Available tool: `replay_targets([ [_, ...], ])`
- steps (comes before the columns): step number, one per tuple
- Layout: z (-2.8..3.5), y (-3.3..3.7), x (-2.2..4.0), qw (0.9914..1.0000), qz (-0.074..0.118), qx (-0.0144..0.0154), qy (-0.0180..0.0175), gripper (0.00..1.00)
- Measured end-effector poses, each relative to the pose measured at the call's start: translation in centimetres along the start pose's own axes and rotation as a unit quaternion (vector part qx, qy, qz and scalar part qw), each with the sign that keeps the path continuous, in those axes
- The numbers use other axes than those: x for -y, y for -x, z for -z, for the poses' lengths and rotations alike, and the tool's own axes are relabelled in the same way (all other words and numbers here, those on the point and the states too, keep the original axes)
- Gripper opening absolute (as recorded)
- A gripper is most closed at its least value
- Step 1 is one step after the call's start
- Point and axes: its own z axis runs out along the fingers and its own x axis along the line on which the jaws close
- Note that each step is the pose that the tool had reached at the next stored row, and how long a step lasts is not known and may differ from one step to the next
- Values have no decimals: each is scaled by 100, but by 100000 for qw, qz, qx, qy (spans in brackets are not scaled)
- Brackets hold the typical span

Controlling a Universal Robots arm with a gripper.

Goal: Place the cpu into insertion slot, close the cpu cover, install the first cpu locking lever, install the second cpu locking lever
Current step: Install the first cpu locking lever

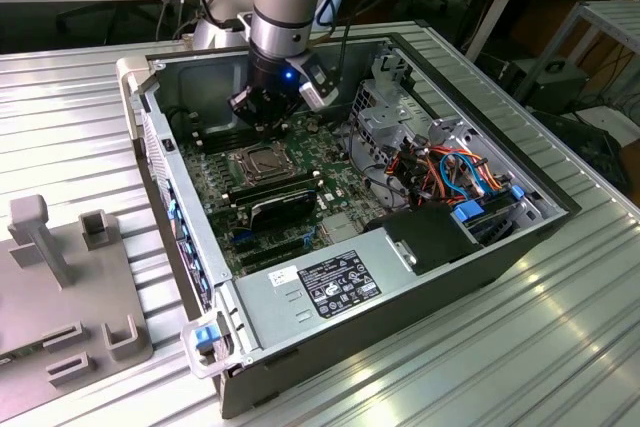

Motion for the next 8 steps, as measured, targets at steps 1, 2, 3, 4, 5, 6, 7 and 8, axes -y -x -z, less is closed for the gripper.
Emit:
replay_targets([
  [1, -3, 0, 0, 100000, -9, 0, -3, 11],
  [2, -6, 0, 1, 100000, -18, -2, -5, 11],
  [3, -9, 0, 2, 100000, -27, -1, -6, 11],
  [4, -13, 0, 2, 100000, -36, 1, 0, 11],
  [5, -17, 0, 3, 100000, -48, 0, -2, 11],
  [6, -19, 0, 6, 100000, -57, 0, 0, 11],
  [7, -20, 0, 13, 100000, -82, 7, 7, 11],
  [8, -23, -1, 17, 100000, -125, 15, 11, 11],
])
